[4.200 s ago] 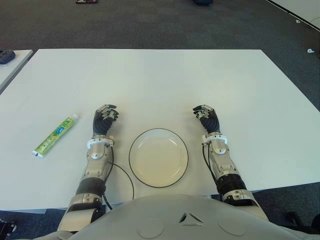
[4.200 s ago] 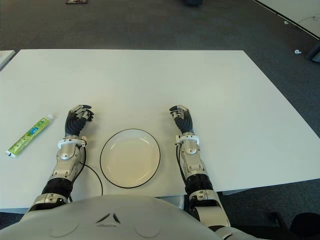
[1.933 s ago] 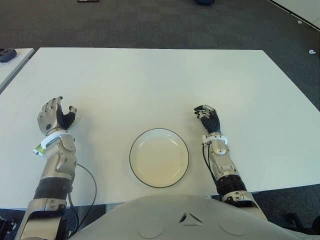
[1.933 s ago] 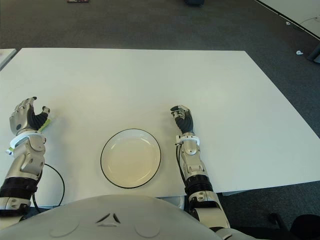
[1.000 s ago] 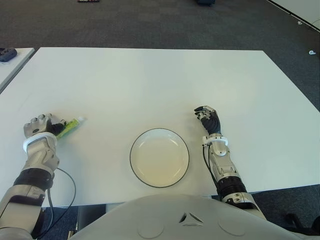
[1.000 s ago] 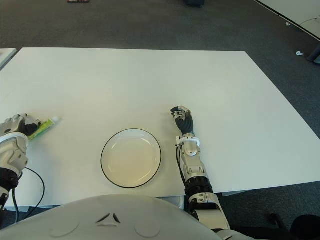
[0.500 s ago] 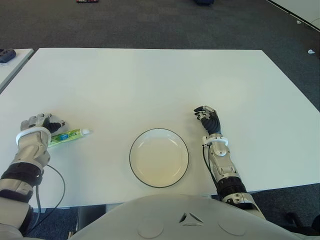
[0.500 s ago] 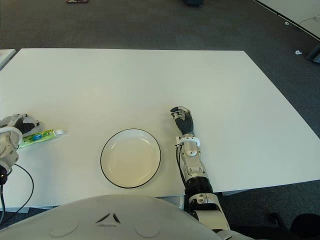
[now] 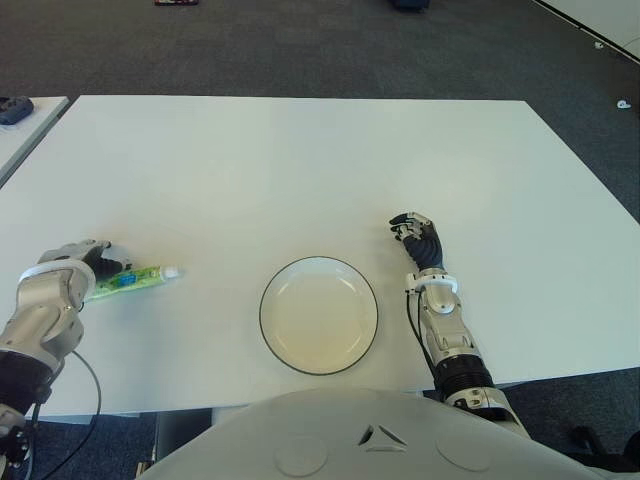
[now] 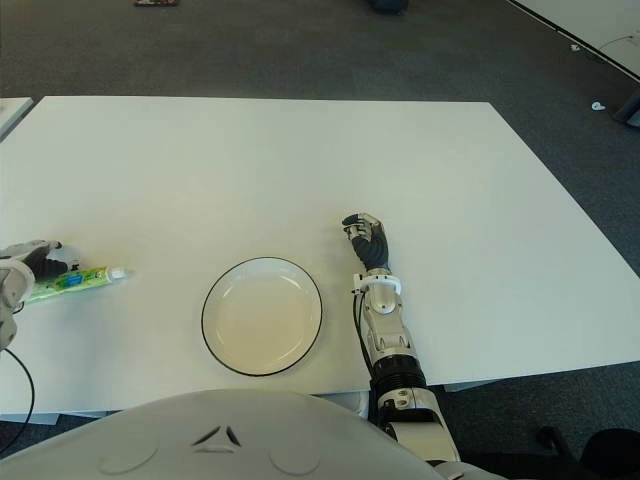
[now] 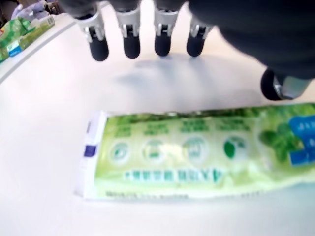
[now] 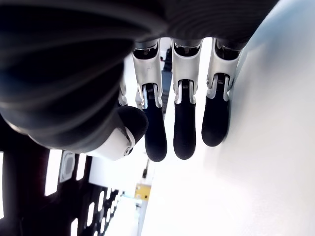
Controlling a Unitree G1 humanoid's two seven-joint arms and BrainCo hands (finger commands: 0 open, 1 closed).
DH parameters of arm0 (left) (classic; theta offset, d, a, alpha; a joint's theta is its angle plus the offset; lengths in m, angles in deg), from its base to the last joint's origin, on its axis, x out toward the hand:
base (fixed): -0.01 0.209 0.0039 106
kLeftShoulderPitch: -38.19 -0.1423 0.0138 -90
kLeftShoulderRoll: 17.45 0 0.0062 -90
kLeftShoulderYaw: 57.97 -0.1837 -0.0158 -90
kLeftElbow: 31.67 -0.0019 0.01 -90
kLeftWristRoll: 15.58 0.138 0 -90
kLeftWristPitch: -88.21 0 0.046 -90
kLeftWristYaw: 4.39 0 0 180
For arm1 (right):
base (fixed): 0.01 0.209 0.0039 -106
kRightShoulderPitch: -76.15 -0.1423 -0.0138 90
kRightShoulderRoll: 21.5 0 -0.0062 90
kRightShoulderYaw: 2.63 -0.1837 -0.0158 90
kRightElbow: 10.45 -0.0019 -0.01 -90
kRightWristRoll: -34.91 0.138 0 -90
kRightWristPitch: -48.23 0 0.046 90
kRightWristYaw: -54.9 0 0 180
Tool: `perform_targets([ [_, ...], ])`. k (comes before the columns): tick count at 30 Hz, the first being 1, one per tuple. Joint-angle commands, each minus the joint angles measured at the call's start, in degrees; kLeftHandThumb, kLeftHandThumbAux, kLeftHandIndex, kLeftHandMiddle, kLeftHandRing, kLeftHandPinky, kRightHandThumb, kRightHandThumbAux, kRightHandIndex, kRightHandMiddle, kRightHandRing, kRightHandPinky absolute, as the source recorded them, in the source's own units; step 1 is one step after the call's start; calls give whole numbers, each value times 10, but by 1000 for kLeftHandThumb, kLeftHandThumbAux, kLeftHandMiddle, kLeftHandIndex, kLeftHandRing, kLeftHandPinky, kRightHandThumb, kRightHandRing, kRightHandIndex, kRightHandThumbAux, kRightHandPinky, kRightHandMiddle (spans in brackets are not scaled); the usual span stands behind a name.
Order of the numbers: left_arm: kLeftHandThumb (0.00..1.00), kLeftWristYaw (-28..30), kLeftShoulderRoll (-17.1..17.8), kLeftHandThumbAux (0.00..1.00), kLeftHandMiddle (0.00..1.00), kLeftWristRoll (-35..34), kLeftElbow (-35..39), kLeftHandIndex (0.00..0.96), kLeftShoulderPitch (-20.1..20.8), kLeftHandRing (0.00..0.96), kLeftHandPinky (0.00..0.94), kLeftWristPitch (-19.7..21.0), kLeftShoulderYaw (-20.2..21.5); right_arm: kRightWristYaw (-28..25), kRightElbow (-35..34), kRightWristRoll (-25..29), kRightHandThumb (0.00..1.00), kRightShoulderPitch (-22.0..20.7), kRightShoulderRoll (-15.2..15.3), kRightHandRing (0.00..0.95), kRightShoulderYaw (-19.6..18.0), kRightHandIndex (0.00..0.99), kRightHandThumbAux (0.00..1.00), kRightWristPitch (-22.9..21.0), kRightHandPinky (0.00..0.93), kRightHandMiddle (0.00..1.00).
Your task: Put the toothpaste on the table into the plate.
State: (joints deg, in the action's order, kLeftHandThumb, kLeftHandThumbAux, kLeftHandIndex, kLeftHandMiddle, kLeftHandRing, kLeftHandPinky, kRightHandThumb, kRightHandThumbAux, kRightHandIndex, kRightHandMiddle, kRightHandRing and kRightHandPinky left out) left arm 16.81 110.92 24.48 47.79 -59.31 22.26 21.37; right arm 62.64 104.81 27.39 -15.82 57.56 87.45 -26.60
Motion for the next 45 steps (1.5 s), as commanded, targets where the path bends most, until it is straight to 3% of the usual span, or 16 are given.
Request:
perform_targets([
  [1, 347, -29, -22, 274, 0, -44, 13, 0, -32, 0, 0, -18, 48, -3, 8, 1, 708, 5, -2, 421, 0, 421, 728, -4, 437, 441],
  [5, 151, -56, -49, 340, 0, -85, 49, 0, -53, 0, 0, -15, 107, -2, 8, 0, 709, 5, -3, 417, 0, 421, 729, -5, 430, 437],
  [8, 70, -48, -80, 363, 0, -105, 195, 0, -104, 0, 0, 41, 193, -2, 10, 0, 709, 3, -4, 414, 0, 420, 729, -6, 426, 434],
  [11, 25, -94, -119, 405, 0, -149, 193, 0, -109, 0, 0, -9, 249, -3, 12, 2, 709, 2, -5, 412, -1, 420, 729, -7, 426, 430],
  [13, 10, -101, -128, 444, 0, -166, 201, 0, -117, 0, 0, -34, 273, -2, 12, 2, 709, 1, -5, 410, -1, 420, 729, -8, 424, 428],
  [16, 4, -101, -128, 471, 0, -173, 200, 0, -122, 0, 0, -54, 286, -2, 12, 0, 709, 0, -5, 408, -1, 420, 729, -10, 421, 426],
  [20, 0, -99, -104, 512, 0, -177, 165, 0, -119, 0, 0, -105, 303, -1, 9, -1, 709, 0, -5, 404, -1, 420, 729, -15, 418, 424],
  [27, 63, -109, -76, 544, 0, -176, 87, 0, -102, 0, 0, -186, 311, -1, 10, -2, 709, -1, -5, 403, -1, 420, 730, -17, 422, 425],
  [32, 119, -114, -67, 542, 0, -183, 86, 0, -103, 0, 0, -224, 330, -4, 13, 0, 709, -1, -4, 406, -1, 420, 730, -14, 414, 431],
  [43, 31, -132, -64, 564, 0, -182, 50, 0, -104, 0, 0, -291, 338, -4, 12, -2, 710, -1, -3, 397, 0, 419, 731, -15, 412, 421],
  [45, 31, -160, -50, 552, 0, -176, -51, 0, -74, 0, 0, -354, 320, -4, 11, -3, 709, -1, -3, 397, 0, 419, 731, -16, 416, 419],
])
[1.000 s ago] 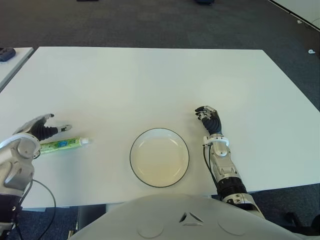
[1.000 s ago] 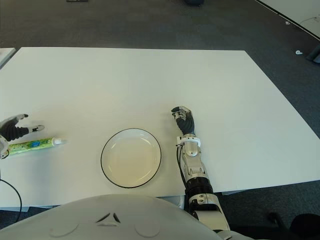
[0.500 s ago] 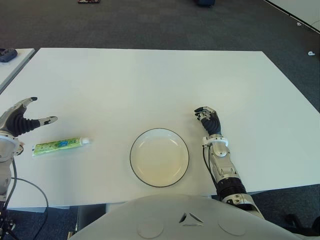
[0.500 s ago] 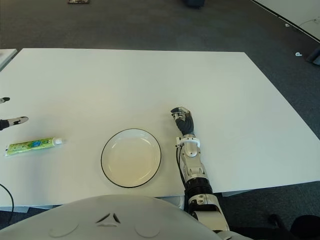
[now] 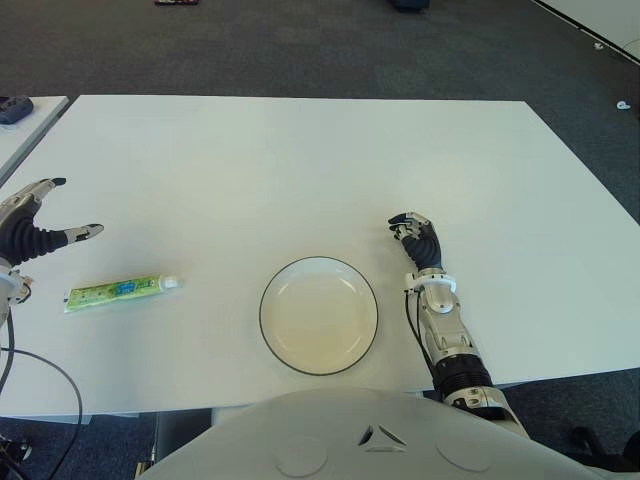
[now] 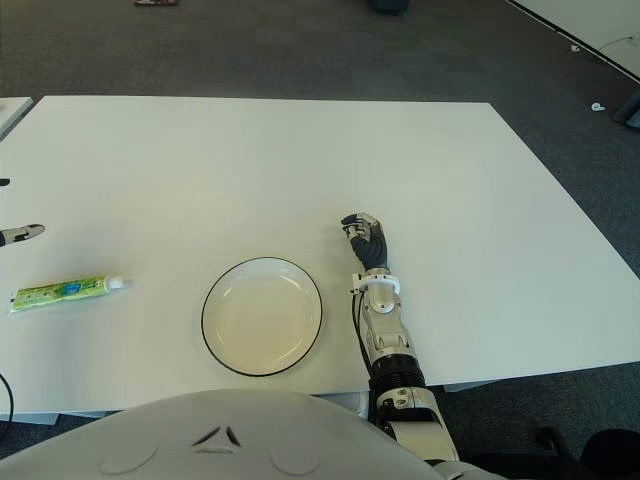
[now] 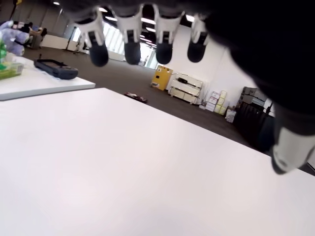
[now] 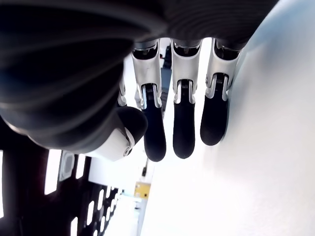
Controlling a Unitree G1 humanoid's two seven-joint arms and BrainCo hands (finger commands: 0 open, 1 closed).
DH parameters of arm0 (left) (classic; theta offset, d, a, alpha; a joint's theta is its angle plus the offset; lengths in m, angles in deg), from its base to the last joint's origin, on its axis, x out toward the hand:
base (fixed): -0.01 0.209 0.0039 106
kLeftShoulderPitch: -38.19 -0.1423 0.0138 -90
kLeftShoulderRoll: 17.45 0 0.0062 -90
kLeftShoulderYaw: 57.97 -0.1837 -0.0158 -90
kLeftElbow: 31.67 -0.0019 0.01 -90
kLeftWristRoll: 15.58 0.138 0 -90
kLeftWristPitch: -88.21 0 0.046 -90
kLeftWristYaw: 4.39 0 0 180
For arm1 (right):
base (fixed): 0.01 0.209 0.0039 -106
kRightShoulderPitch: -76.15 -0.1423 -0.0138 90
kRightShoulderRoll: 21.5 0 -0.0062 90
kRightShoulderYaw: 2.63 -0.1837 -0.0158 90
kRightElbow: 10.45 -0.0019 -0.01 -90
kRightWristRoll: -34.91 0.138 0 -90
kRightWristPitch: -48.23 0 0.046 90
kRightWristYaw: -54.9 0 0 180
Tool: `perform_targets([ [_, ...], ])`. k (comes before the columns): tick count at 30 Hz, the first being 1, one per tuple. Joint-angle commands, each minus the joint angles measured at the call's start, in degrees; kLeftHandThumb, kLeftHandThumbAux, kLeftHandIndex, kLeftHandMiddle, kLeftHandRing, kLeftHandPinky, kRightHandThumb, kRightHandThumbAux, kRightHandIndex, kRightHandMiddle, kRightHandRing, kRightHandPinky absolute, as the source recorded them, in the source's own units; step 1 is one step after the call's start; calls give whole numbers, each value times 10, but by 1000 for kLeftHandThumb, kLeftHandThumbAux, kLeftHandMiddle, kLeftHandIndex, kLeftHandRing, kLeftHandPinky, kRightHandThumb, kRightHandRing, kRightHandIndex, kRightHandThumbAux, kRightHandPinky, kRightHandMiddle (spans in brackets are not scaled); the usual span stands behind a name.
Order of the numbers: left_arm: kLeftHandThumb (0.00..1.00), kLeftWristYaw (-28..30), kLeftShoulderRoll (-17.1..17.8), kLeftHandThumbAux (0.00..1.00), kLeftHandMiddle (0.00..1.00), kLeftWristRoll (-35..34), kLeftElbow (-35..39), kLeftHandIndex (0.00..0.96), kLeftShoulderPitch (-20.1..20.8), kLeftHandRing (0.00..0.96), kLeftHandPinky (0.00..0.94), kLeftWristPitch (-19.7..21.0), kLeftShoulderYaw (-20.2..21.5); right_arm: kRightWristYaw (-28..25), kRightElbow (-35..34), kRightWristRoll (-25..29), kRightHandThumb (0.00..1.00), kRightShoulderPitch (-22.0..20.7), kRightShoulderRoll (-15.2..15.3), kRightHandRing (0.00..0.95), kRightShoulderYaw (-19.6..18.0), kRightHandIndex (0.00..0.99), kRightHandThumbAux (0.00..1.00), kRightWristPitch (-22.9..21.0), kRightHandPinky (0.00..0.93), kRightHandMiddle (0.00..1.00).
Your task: Put the toothpaste on the table into the plate.
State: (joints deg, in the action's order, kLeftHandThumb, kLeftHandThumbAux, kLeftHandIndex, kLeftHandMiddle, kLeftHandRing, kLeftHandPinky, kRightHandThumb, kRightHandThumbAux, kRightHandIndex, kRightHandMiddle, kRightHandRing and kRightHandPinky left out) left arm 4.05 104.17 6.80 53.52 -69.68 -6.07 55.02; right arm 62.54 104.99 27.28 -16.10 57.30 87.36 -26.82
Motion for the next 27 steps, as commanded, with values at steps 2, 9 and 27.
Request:
perform_targets([
  [2, 64, -40, 31, 510, 0, 5, -154, 0, 44, 0, 0, -114, -27, -3, 6, -3, 709, 3, 0, 398, 1, 419, 730, -15, 419, 419],
  [9, 321, -35, 45, 331, 0, 37, -32, 0, -29, 0, 0, -127, -1, -2, 1, -5, 709, 7, 1, 403, 2, 419, 730, -16, 423, 424],
  [27, 589, -19, 103, 223, 0, 138, -12, 0, -58, 0, 0, -142, -43, 1, -5, -9, 709, 9, -1, 402, 5, 419, 730, -20, 419, 424],
])
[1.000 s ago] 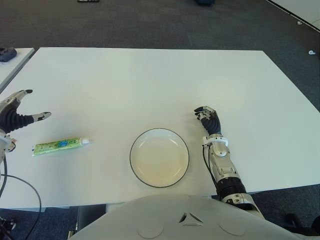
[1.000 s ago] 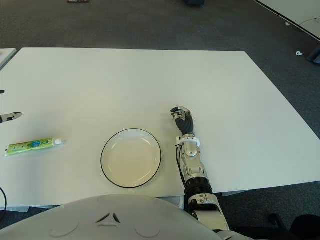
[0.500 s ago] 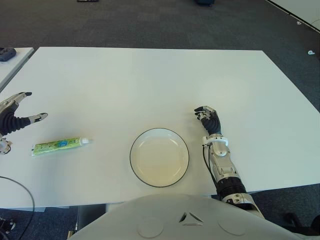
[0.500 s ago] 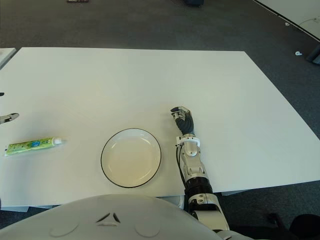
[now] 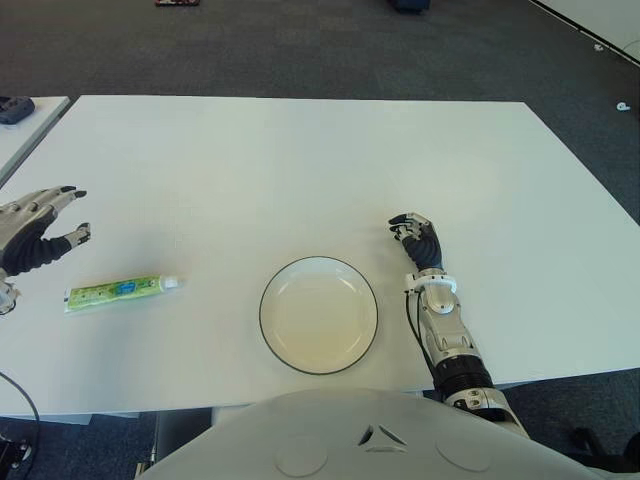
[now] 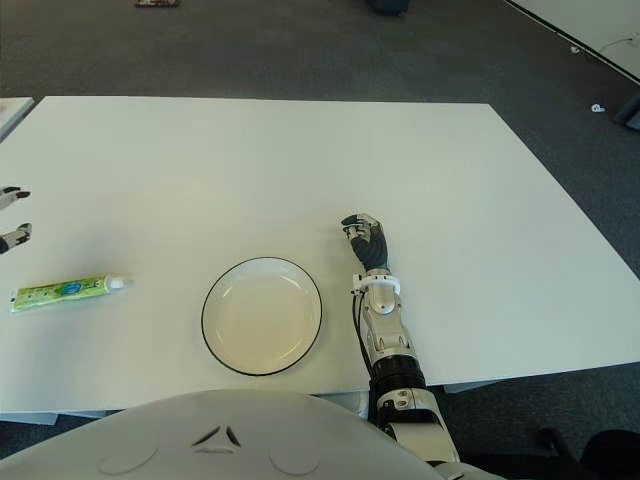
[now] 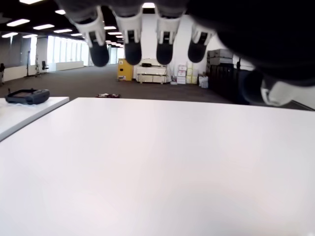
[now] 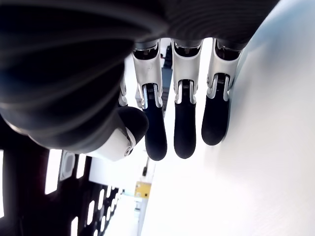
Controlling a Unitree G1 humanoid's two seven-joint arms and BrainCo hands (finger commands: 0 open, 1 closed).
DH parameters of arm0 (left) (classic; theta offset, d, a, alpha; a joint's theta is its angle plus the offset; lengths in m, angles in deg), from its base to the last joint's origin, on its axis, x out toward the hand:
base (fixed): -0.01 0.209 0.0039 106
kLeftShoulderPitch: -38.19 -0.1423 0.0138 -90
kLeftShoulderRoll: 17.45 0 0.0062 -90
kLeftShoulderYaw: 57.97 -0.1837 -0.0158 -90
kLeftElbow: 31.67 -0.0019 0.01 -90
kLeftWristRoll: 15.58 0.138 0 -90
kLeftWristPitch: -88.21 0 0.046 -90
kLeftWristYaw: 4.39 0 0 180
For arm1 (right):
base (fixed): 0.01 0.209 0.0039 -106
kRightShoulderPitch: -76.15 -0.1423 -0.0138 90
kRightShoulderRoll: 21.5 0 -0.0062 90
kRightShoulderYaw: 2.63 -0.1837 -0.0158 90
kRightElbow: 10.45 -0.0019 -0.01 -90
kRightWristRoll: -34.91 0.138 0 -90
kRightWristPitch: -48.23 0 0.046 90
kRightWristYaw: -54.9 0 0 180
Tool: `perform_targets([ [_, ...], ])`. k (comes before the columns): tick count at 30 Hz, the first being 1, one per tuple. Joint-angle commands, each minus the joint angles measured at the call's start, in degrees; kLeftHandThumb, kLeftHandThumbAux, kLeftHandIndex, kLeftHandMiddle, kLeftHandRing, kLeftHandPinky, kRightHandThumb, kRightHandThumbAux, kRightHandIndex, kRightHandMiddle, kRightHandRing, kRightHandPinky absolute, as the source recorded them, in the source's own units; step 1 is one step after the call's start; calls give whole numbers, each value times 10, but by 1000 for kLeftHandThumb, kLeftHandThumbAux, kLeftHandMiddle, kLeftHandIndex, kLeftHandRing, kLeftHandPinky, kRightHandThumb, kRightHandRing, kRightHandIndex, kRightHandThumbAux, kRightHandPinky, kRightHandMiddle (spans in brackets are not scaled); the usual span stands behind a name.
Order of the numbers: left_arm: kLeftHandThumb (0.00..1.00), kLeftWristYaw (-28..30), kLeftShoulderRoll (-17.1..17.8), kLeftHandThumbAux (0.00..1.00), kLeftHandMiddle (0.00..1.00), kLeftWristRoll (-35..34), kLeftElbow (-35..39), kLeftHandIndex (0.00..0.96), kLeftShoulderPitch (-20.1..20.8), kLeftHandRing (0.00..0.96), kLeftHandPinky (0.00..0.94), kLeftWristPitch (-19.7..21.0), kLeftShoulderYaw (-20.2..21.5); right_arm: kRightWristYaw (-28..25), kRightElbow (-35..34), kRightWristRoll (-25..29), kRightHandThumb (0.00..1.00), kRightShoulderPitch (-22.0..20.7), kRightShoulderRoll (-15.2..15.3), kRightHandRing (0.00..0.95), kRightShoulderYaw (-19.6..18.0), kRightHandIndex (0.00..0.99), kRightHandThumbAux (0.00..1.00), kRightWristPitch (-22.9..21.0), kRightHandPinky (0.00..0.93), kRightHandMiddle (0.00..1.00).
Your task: Put the toothpaste on the table into the plate.
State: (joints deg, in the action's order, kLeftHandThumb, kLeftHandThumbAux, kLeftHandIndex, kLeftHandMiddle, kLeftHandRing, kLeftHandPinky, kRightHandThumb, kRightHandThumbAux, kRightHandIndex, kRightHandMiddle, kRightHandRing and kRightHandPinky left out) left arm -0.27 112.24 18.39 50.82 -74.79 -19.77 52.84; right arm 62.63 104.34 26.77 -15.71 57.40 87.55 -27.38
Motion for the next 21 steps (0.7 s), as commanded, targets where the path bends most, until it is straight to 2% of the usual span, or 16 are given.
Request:
perform_targets([
  [1, 597, 25, 26, 226, 0, 27, 16, 0, -9, 0, 0, -8, -25, 0, 2, -4, 709, 5, -2, 403, 3, 419, 730, -15, 418, 425],
  [9, 621, 9, 26, 232, 0, 44, 19, 0, -21, 0, 0, -27, -39, 0, 0, -3, 709, 5, -4, 395, 4, 420, 730, -18, 409, 419],
  [14, 590, -21, 21, 207, 0, 51, 11, 0, -40, 0, 0, -65, -46, -2, -2, 0, 709, 5, -4, 393, 2, 420, 730, -20, 412, 418],
  [21, 559, -50, 32, 189, 0, 62, -15, 0, -40, 0, 0, -111, -63, -3, -2, 2, 709, 7, -3, 396, 1, 420, 730, -18, 416, 421],
])
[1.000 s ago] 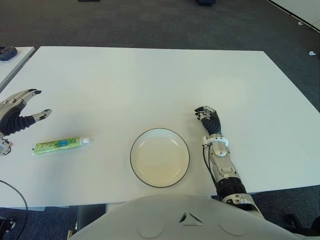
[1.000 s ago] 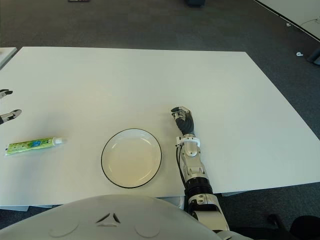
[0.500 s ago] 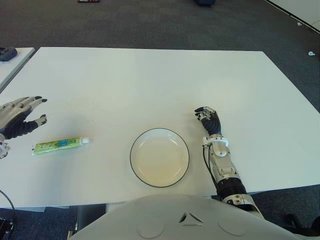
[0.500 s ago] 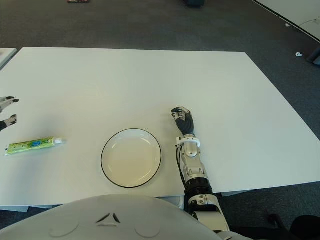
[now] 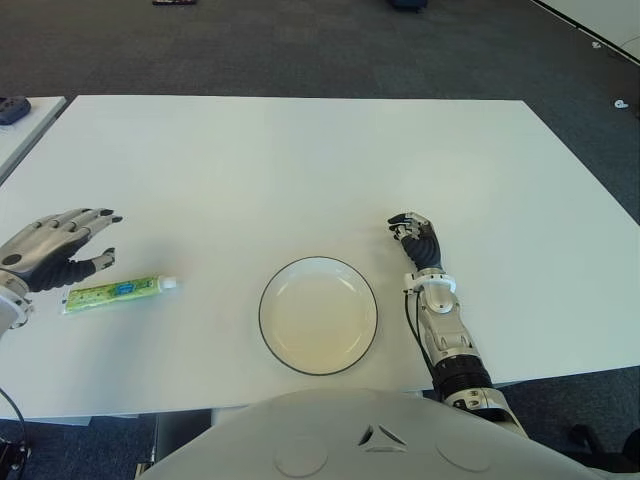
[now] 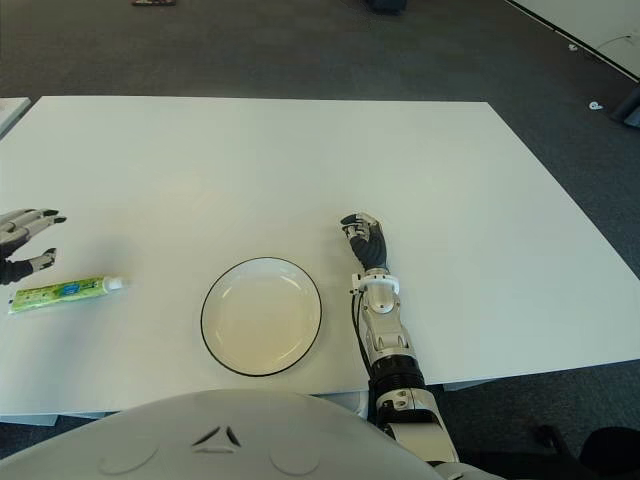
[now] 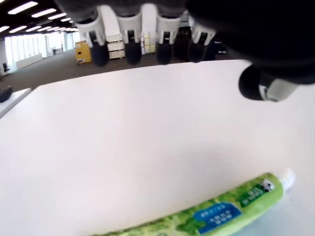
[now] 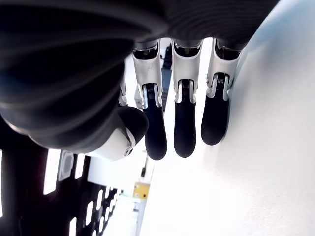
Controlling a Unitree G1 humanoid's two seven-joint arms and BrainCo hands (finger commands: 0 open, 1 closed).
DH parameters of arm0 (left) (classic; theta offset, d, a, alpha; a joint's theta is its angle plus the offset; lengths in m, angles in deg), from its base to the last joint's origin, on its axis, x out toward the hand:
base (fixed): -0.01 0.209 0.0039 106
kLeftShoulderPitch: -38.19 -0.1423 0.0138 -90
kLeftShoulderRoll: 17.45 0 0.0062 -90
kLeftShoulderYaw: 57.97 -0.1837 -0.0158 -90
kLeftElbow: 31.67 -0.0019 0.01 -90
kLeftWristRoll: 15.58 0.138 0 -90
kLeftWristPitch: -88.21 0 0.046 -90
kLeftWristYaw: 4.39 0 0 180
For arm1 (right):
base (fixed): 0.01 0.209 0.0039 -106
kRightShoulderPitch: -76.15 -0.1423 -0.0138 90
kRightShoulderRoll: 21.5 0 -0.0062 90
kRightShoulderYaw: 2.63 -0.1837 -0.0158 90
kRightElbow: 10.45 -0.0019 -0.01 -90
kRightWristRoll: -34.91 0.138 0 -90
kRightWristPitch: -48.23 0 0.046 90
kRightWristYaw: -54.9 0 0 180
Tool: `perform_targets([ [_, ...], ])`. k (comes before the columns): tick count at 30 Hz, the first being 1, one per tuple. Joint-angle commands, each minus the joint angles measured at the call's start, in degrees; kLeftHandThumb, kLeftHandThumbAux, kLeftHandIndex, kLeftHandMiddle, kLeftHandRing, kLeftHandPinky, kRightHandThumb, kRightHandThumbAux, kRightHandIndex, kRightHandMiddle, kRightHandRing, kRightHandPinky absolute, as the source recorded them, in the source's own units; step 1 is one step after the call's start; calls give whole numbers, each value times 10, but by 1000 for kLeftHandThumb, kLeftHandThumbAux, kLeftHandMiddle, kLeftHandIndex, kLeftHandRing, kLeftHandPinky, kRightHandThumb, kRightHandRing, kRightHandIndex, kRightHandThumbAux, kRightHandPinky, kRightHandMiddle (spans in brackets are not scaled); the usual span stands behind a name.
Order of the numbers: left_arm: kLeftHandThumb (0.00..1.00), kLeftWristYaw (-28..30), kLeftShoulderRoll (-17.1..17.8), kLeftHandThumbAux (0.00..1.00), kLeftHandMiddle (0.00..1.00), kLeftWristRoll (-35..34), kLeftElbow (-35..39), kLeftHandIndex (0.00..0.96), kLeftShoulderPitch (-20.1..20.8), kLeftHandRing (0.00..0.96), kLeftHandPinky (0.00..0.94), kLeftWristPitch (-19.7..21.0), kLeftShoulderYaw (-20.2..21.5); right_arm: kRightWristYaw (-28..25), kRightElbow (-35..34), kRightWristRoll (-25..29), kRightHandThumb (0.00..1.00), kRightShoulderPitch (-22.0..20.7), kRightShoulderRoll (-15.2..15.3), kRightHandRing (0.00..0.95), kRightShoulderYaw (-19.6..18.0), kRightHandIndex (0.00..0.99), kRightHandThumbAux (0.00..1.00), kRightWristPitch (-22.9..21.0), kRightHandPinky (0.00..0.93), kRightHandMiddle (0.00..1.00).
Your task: Put the toothpaste on the table into the plate.
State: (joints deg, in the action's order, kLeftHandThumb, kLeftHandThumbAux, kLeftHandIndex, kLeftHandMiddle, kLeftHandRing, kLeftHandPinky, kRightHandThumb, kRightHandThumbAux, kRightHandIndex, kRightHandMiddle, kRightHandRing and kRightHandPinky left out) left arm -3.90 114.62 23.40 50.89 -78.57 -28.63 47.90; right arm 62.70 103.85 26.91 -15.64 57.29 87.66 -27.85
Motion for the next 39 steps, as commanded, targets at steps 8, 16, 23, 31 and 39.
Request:
perform_targets([
  [8, 527, -12, 11, 177, 0, 9, -29, 0, 1, 0, 0, -54, -27, -5, 0, -1, 709, 8, -1, 402, 1, 420, 730, -14, 424, 423],
  [16, 493, -36, 20, 181, 0, 27, -59, 0, 15, 0, 0, -91, -50, -8, 4, 2, 709, 7, 0, 407, 1, 420, 729, -8, 424, 427],
  [23, 470, -42, 41, 193, 0, 43, -74, 0, 24, 0, 0, -117, -71, -7, 4, 4, 709, 7, -1, 402, -2, 420, 729, -11, 417, 424],
  [31, 494, -30, 61, 202, 0, 54, -76, 0, 30, 0, 0, -124, -92, -2, 4, 1, 710, 8, -2, 406, -2, 420, 730, -13, 419, 430],
  [39, 527, -12, 68, 194, 0, 47, -72, 0, 29, 0, 0, -124, -107, -2, 2, -2, 709, 11, -1, 409, -2, 420, 729, -11, 424, 432],
])
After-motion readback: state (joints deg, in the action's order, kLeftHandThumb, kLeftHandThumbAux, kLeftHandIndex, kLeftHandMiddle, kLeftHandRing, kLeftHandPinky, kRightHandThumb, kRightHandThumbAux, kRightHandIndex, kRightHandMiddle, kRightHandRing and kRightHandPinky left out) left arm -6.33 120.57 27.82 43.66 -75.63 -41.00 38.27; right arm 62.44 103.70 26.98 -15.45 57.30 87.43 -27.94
